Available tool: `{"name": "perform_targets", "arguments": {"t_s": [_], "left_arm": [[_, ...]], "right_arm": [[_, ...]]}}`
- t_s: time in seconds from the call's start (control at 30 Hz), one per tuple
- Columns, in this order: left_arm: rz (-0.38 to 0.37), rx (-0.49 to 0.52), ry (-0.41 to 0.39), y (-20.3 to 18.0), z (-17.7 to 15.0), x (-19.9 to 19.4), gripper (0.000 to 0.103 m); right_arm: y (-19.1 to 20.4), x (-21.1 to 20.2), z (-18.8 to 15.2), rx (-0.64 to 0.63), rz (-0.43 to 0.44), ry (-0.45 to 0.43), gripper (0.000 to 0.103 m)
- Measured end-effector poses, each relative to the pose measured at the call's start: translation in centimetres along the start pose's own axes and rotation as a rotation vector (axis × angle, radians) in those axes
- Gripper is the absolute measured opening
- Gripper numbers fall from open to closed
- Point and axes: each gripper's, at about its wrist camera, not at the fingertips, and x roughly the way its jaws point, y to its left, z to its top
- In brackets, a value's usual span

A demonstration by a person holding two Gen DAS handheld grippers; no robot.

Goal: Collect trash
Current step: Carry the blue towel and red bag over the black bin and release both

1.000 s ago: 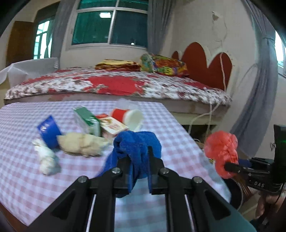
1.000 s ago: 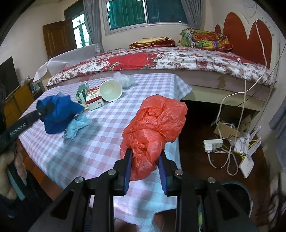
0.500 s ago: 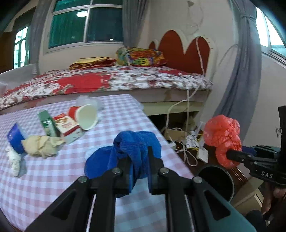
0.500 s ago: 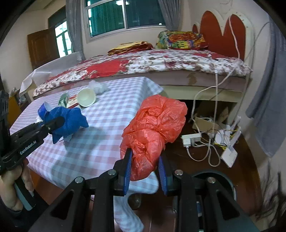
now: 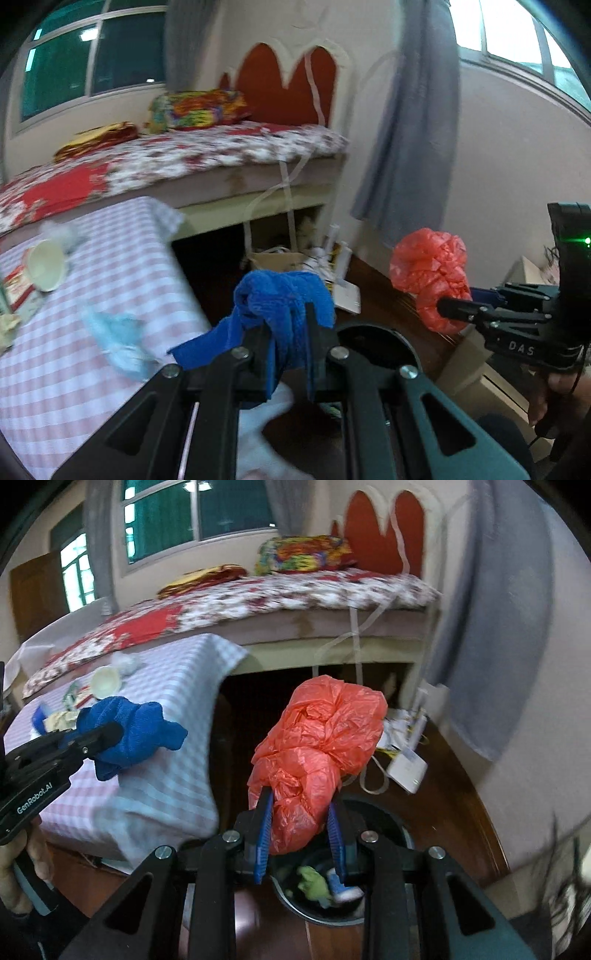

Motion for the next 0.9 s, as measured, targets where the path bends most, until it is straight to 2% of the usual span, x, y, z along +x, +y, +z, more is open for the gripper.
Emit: {"name": "perform_targets", "arguments": {"t_s": [0.23, 0.43, 0.6, 0.77, 0.83, 0.87, 0.9], "left_arm": [[-0.102, 0.019, 0.082, -3.8, -0.3, 3.4, 0.013], [-0.186, 0.068, 0.203, -6.9, -2.3, 7.4, 0.013], [-0.191, 0.118, 0.276, -8.5, -3.9, 10.0, 0.013], [-0.218, 0.113, 0.341, -8.6, -5.0, 12.2, 0.015], [-0.238, 0.091, 0.378, -8.5, -5.7, 13.7, 0.024], [-0.229, 0.088, 0.388, -8.3, -6.0, 14.2, 0.047], [-0.195, 0.085, 0.393, -8.0, -6.4, 14.6, 0.074]], "right_arm": [[-4.8, 0.2, -2.9, 0.057, -0.053, 0.058, 0.030], [-7.0, 1.7, -4.6, 0.050, -0.048, 0.103, 0.030], [-7.9, 4.4, -6.0, 0.048, -0.028, 0.175, 0.030], [-8.6, 7.2, -7.8, 0.038, 0.004, 0.254, 0.030], [-8.4, 8.4, -8.2, 0.019, 0.021, 0.281, 0.031], [-8.3, 9.2, -8.6, 0.007, 0.034, 0.297, 0.035], [-8.2, 9.9, -8.8, -0.001, 0.047, 0.307, 0.064]]}}
